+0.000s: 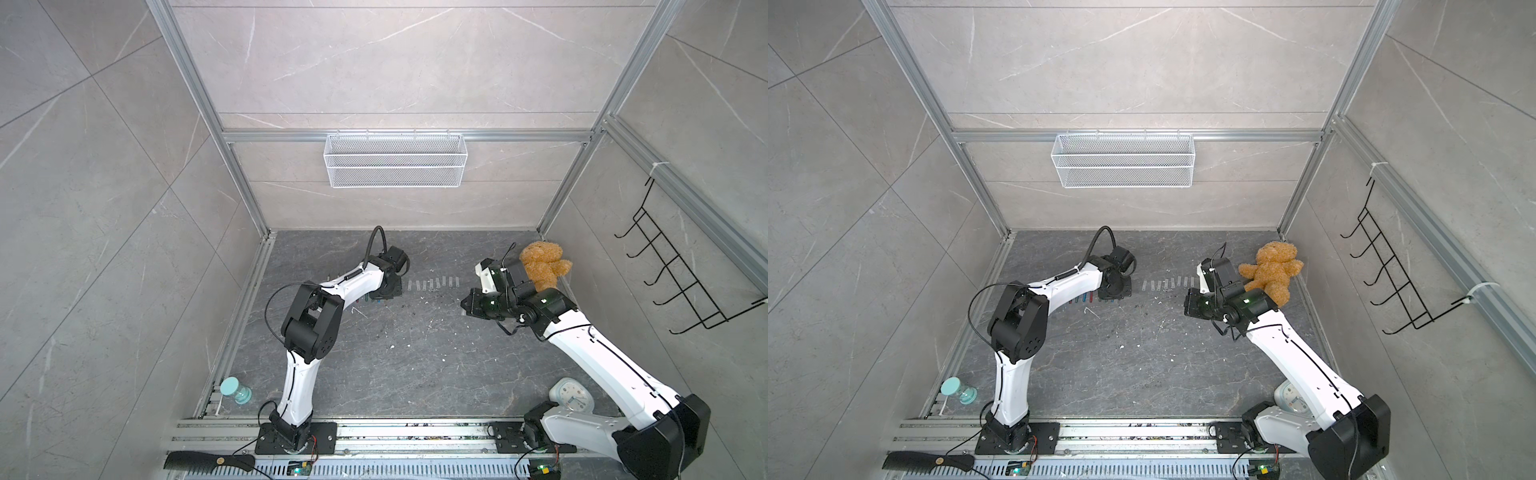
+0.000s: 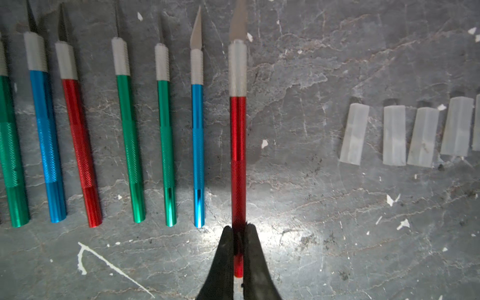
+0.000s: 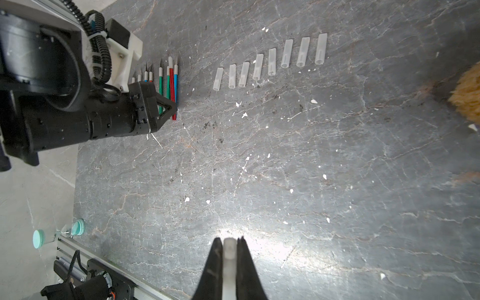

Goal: Remove protective caps from carving knives
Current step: Place the carving knife at the center of the board.

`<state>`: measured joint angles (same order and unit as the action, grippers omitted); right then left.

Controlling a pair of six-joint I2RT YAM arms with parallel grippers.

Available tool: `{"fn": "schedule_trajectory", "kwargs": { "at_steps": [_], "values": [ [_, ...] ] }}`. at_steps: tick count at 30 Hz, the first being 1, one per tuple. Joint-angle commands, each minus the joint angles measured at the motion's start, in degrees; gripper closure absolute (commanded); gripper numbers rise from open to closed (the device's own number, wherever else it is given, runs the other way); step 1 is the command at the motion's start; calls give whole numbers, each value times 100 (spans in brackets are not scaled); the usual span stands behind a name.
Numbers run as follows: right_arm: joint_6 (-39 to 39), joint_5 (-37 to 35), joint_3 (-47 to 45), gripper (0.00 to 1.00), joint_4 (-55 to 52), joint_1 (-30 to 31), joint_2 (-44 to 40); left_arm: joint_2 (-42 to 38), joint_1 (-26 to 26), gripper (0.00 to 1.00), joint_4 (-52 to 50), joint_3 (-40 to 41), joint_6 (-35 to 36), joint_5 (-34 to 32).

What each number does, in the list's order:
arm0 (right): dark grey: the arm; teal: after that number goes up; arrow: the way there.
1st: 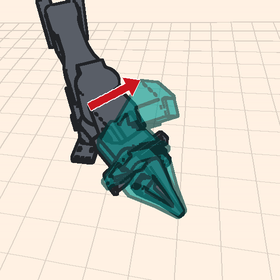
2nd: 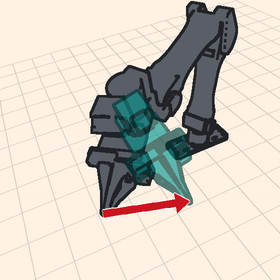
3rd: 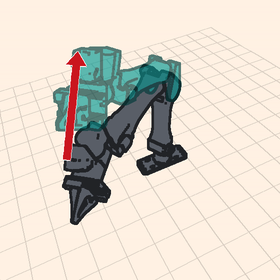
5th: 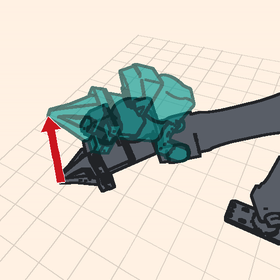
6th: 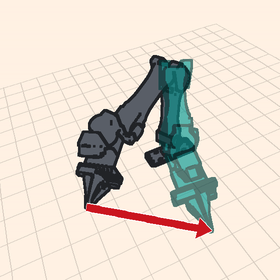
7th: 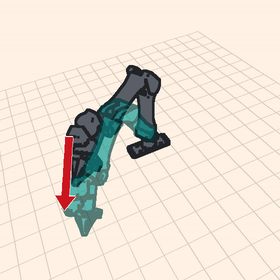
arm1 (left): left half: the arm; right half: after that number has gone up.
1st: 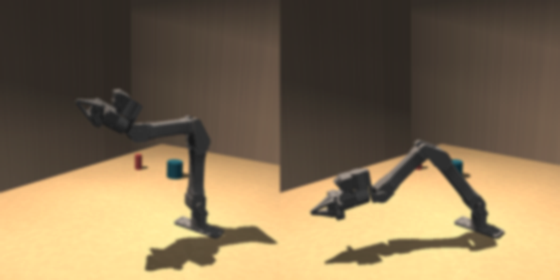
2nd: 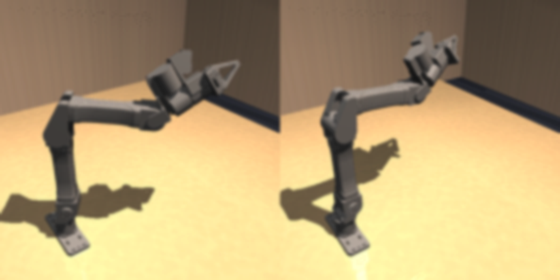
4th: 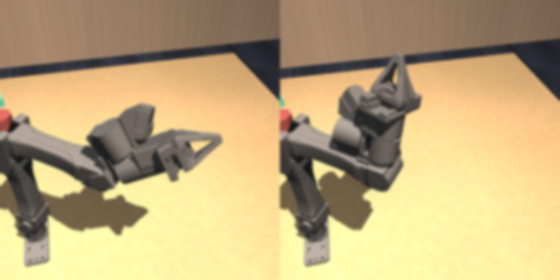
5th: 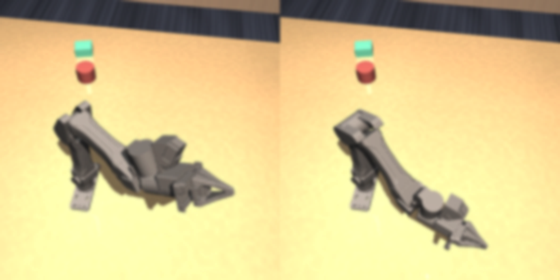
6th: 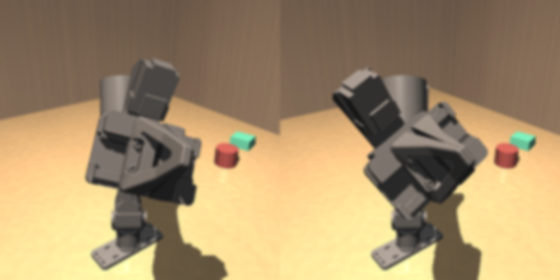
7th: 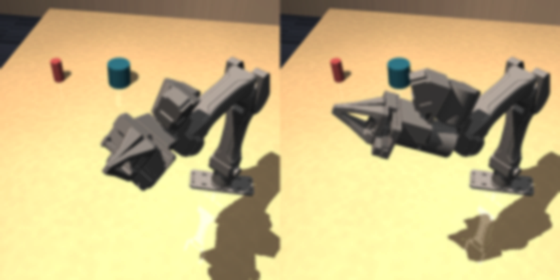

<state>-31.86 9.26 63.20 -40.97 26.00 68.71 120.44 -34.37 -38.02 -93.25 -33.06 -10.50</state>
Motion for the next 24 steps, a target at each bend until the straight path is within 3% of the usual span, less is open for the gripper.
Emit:
{"fn": "schedule_trajectory", "kwargs": {
  "at_steps": [1,24],
  "values": [
    [45,37,-97,100,-51,65,-103,191,47,100,-239,-311,2,-135],
    [-30,-3,-97,100,39,282,44,899,133,100,-686,-963,151,-61]
  ]
}}
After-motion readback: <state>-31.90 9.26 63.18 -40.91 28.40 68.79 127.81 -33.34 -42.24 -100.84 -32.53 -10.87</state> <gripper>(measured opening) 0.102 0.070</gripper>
